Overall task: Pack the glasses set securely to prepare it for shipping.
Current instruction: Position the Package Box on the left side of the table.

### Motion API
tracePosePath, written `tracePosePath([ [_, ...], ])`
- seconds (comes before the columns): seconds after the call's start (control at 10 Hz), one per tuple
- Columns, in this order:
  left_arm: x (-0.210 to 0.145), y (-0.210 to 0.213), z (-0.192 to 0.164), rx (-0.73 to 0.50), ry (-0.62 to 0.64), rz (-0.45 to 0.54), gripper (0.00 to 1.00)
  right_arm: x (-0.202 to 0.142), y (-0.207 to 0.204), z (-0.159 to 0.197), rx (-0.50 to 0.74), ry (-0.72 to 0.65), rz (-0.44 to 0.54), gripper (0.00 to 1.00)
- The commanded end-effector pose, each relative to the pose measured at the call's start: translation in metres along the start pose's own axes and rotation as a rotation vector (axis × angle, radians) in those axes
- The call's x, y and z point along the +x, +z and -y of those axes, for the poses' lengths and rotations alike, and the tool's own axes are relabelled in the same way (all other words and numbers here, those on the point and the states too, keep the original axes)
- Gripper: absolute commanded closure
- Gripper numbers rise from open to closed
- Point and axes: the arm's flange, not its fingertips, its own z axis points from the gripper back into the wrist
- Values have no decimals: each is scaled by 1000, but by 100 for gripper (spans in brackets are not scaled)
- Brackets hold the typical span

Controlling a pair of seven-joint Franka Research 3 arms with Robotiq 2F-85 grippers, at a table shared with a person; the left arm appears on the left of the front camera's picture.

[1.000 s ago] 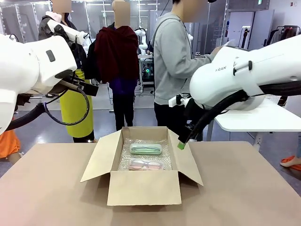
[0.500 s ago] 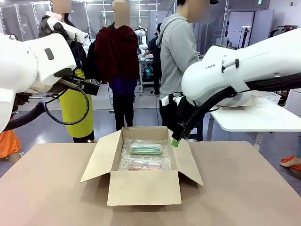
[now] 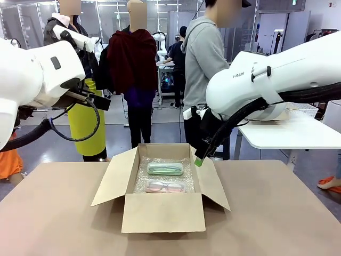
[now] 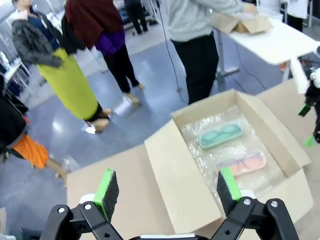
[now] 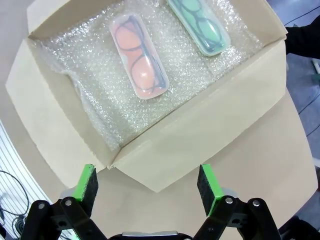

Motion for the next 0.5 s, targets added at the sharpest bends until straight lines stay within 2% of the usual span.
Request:
tracePosePath([
  [0.0, 10, -29, -35, -138, 61, -193, 0, 0, 1, -1, -6, -2, -14, 0],
  [0.1, 10, -41, -49, -182, 85, -255, 0, 0, 1, -1, -6, -2, -14, 0],
  [0.2, 5, -58, -65, -158, 143, -316, 0, 0, 1, -1, -6, -2, -14, 0],
  [0.3, -10, -82, -81, -219, 220, -435, 0, 0, 1, -1, -6, -2, -14, 0],
  [0.4, -34, -105, -98, -253, 289, -507, 0, 0, 1, -1, -6, -2, -14, 0],
])
